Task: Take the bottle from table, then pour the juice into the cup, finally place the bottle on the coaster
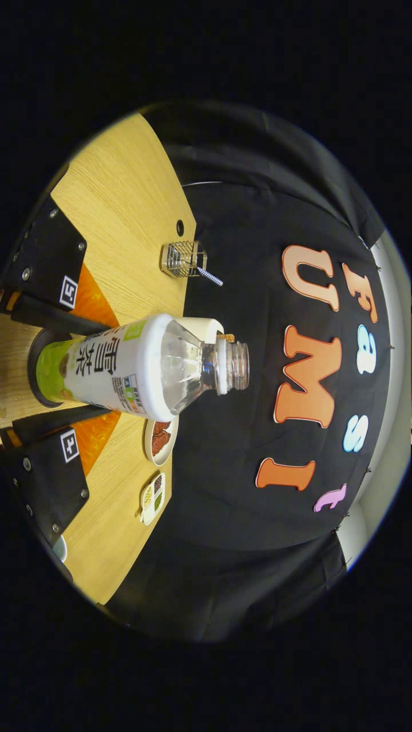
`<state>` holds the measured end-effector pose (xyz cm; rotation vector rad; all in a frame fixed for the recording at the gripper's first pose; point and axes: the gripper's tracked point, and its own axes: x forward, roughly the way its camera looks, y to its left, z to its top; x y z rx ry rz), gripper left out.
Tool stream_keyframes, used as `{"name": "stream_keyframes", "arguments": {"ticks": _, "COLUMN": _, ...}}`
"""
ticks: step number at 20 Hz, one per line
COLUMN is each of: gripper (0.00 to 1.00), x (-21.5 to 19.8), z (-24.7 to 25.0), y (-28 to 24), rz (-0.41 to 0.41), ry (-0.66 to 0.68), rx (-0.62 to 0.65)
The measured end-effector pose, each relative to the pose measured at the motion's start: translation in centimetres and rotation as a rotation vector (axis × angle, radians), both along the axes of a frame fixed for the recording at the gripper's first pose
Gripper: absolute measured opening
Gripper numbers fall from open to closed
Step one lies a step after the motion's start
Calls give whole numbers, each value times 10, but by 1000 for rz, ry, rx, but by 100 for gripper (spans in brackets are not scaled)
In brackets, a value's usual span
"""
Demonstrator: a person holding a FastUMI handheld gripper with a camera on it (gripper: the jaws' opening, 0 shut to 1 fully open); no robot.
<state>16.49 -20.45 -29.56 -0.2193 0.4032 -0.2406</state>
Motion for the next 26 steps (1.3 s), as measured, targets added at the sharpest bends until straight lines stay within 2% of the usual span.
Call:
{"name": "stream_keyframes", "arguments": {"ticks": 7, "gripper": 69, "x": 0, "z": 4, "y": -4, "rz": -20, "ry": -25, "rx": 52}}
{"name": "stream_keyframes", "arguments": {"ticks": 11, "gripper": 86, "x": -2, "z": 12, "y": -4, "rz": -35, "ry": -76, "rx": 119}}
{"name": "stream_keyframes", "arguments": {"ticks": 14, "gripper": 97, "x": -10, "z": 21, "y": 6, "rz": 2, "ry": -116, "rx": 177}}
{"name": "stream_keyframes", "arguments": {"ticks": 19, "gripper": 97, "x": -39, "z": 64, "y": 10, "rz": 17, "ry": -195, "rx": 171}}
{"name": "stream_keyframes", "arguments": {"ticks": 21, "gripper": 97, "x": -55, "z": 92, "y": 20, "rz": 45, "ry": -231, "rx": 160}}
{"name": "stream_keyframes", "arguments": {"ticks": 26, "gripper": 97, "x": -95, "z": 171, "y": 44, "rz": 36, "ry": -291, "rx": 85}}
